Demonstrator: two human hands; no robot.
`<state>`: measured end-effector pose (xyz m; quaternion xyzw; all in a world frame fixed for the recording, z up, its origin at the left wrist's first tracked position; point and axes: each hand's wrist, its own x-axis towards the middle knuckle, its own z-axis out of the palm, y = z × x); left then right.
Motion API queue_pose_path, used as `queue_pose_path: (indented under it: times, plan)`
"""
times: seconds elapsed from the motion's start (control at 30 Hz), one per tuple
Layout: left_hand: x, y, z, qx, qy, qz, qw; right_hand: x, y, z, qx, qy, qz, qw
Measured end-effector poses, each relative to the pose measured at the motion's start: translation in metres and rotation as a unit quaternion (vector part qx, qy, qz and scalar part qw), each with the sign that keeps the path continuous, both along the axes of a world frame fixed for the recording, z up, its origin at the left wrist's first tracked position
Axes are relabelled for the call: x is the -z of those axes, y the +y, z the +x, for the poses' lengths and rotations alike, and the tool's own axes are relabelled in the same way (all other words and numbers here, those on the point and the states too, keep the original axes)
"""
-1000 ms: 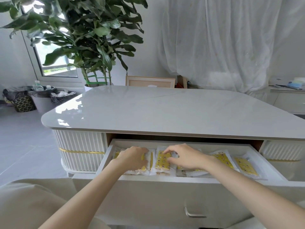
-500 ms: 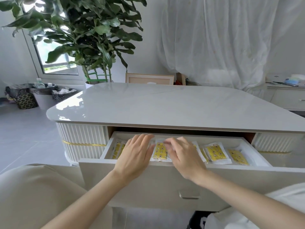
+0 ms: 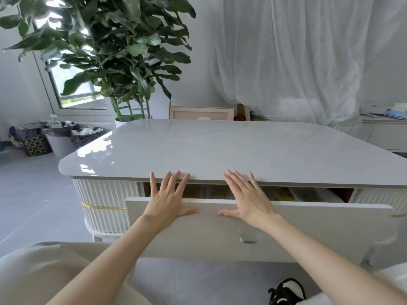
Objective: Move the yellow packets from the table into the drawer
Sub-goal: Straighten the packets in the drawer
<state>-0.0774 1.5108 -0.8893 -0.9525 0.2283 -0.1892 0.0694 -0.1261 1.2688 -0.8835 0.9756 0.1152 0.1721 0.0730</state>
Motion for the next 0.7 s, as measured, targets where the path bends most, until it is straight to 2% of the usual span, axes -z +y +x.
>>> queue_pose_path:
  times: [0.07,0.2,0.33,0.53,0.63,0.7]
  plan:
    - [0.007,-0.002,0.008,0.008,-0.021,-0.037,0.999,0.007,0.000,0.007,0.007,-0.044,0.016,0.999]
    - [0.018,-0.013,0.019,0.016,-0.116,-0.129,0.985,0.021,0.007,0.025,0.017,-0.147,0.086,0.985]
    - [0.029,-0.019,0.024,-0.006,-0.154,-0.147,0.977,0.022,0.022,0.034,0.059,-0.186,0.078,0.978]
    - [0.035,-0.023,0.025,-0.024,-0.199,-0.141,0.970,0.023,0.025,0.043,0.119,-0.218,0.043,0.968]
    - [0.033,-0.022,0.030,-0.022,-0.233,-0.155,0.960,0.021,0.028,0.037,0.090,-0.204,0.070,0.972]
    - [0.029,-0.026,0.023,-0.023,-0.214,-0.205,0.955,0.011,0.024,0.029,0.049,-0.162,0.108,0.980]
